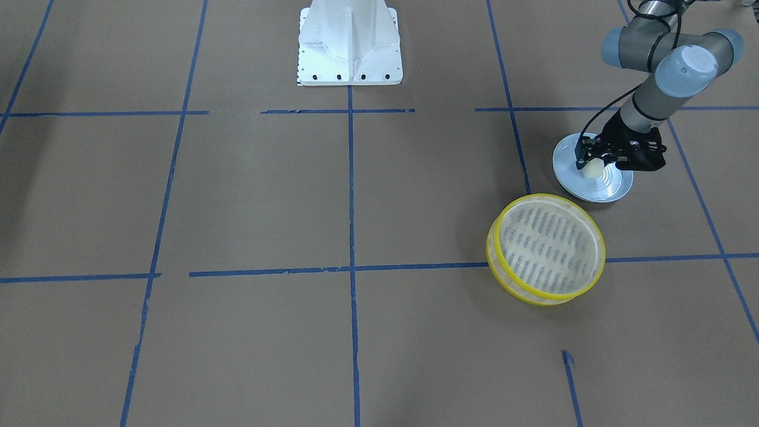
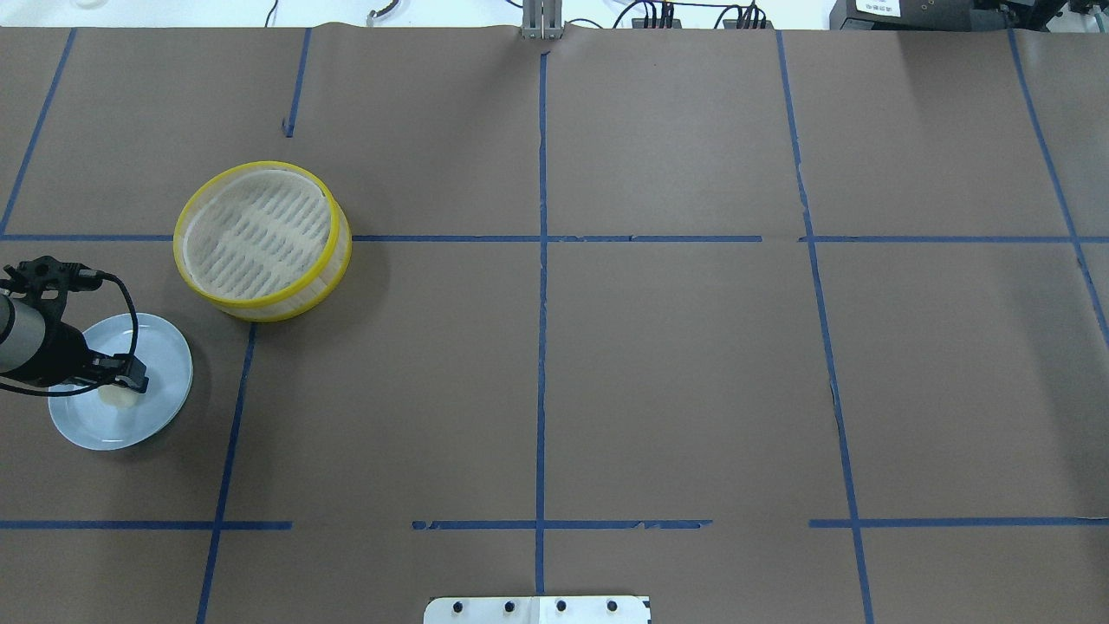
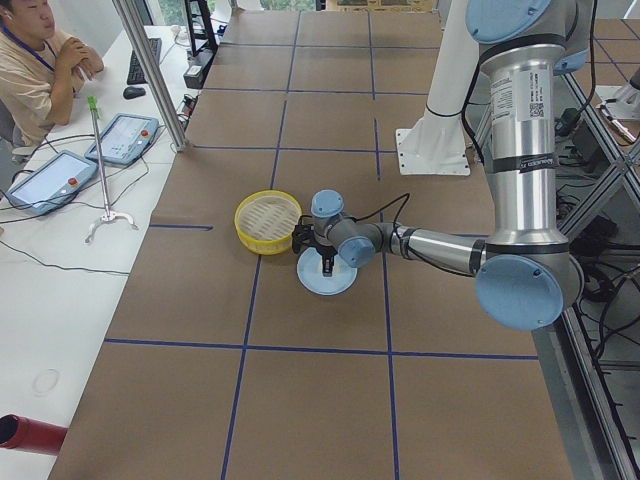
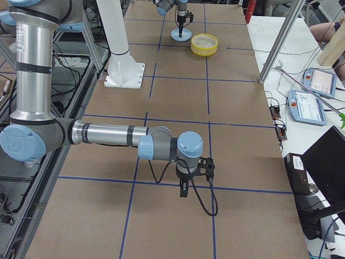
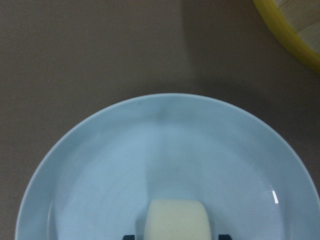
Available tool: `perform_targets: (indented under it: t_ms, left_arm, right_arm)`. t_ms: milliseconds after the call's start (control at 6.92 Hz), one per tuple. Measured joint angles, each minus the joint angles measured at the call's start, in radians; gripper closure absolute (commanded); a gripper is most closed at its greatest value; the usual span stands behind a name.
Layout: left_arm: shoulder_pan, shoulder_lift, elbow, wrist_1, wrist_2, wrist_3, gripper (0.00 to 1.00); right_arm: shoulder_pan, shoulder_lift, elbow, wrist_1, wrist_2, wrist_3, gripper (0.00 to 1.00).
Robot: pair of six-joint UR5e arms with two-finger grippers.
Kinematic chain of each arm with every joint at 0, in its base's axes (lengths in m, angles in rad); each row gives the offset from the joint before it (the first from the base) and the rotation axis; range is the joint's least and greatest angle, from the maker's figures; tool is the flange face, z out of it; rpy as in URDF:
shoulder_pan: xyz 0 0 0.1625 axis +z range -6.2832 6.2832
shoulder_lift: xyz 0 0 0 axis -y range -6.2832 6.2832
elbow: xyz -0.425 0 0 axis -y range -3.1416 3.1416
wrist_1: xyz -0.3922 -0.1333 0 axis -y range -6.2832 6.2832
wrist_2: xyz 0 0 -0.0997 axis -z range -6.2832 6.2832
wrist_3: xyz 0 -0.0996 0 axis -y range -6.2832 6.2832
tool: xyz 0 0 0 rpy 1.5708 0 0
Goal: Place bun in steamer
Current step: 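Close the left gripper on the pale yellow bun and lift it, then carry the bun with the left gripper over the yellow steamer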
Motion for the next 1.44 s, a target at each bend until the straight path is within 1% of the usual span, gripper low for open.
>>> perform_targets:
  t_ms: [144, 433, 578, 722, 867, 1011, 1156, 1300, 1444]
  left_arm:
    - [0.0, 0.001, -0.005, 0.002, -0.001, -0.002, 0.69]
    - [-0.009, 0.004, -0.035, 0.003, -0.004, -0.004, 0.68]
    - [-0.026, 0.005, -0.081, 0.014, -0.008, -0.004, 0.67]
    - [-0.063, -0.016, -0.12, 0.047, -0.012, -0.004, 0.67]
    - [-0.099, -0.07, -0.137, 0.1, -0.013, -0.004, 0.67]
    - [-0.121, -0.16, -0.122, 0.169, -0.013, -0.005, 0.67]
    - [-0.129, -0.26, -0.071, 0.222, -0.011, -0.007, 0.67]
    - [-0.131, -0.345, -0.001, 0.248, -0.008, -0.008, 0.67]
    - [-0.129, -0.405, 0.069, 0.255, -0.006, -0.008, 0.67]
  right_arm:
    - [0.0, 0.0, 0.0, 0.0, 0.0, 0.0, 0.0]
    - [0.0, 0.0, 0.0, 0.0, 0.0, 0.0, 0.0]
    - [0.0, 0.0, 0.0, 0.0, 0.0, 0.0, 0.0]
    - [0.0, 0.0, 0.0, 0.0, 0.0, 0.0, 0.0]
    - [0.0, 0.0, 0.0, 0.0, 0.0, 0.0, 0.0]
    - [0.0, 0.0, 0.0, 0.0, 0.0, 0.0, 0.0]
    - [0.0, 0.0, 0.0, 0.0, 0.0, 0.0, 0.0]
    - [0.0, 0.0, 0.0, 0.0, 0.0, 0.0, 0.0]
    - [0.0, 0.0, 0.0, 0.0, 0.0, 0.0, 0.0]
